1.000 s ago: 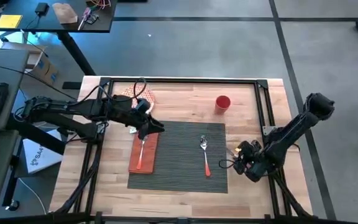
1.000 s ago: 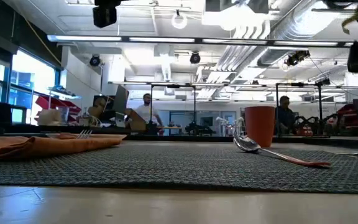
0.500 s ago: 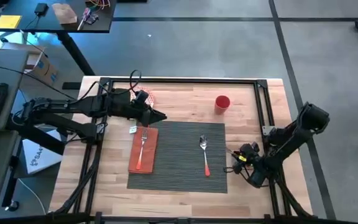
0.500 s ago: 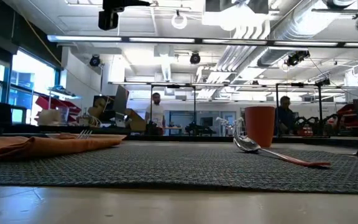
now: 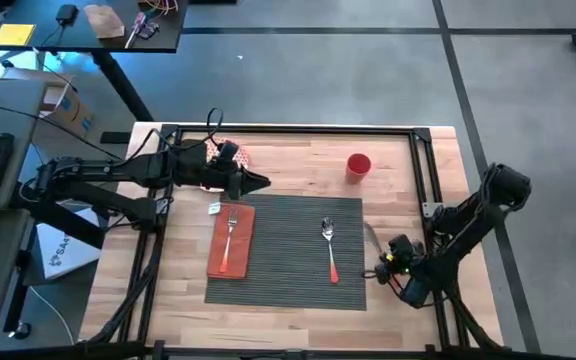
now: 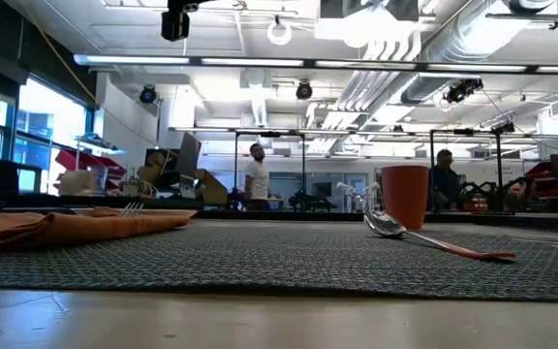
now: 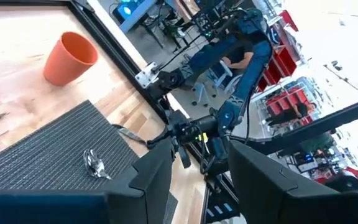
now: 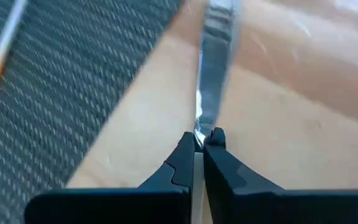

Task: Set table place
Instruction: Put the knife on the gray placemat to the right of the spoon

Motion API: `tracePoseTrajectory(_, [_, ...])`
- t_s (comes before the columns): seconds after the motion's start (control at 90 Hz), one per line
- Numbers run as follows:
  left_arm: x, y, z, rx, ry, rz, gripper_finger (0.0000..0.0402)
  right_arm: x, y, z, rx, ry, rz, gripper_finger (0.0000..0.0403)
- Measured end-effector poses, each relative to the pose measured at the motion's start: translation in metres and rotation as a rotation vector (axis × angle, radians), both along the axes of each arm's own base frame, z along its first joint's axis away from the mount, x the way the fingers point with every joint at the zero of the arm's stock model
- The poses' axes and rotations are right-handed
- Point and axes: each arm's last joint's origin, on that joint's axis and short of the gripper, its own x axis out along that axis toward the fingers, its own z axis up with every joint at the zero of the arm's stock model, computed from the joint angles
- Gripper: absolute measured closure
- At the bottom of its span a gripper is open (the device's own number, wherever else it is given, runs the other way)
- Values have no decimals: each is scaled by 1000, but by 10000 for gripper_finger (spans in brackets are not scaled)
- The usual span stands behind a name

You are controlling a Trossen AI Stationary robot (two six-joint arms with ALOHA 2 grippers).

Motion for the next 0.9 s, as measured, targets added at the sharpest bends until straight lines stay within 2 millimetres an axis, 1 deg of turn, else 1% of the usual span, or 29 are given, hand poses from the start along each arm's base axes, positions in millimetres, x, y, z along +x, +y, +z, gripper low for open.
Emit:
tracePoseTrajectory(0.111, [0, -1, 0, 2, -1, -19, 261, 1, -3, 10, 43, 24, -27, 399])
tracePoseTrajectory(0.267, [0, -1, 0, 28, -2, -40, 261, 10, 0, 19, 60, -61, -40, 400])
tracePoseTrajectory(0.478, [0, -2, 0, 51, -3, -80, 261, 26, 0, 25, 64, -186, -76, 401])
tracePoseTrajectory(0.733, [0, -3, 0, 71, -4, -114, 261, 59, -17, 27, 110, -303, -222, 402])
tracePoseTrajectory(0.9, [-1, -3, 0, 79, -3, -130, 261, 81, -27, 20, 212, -285, -281, 402])
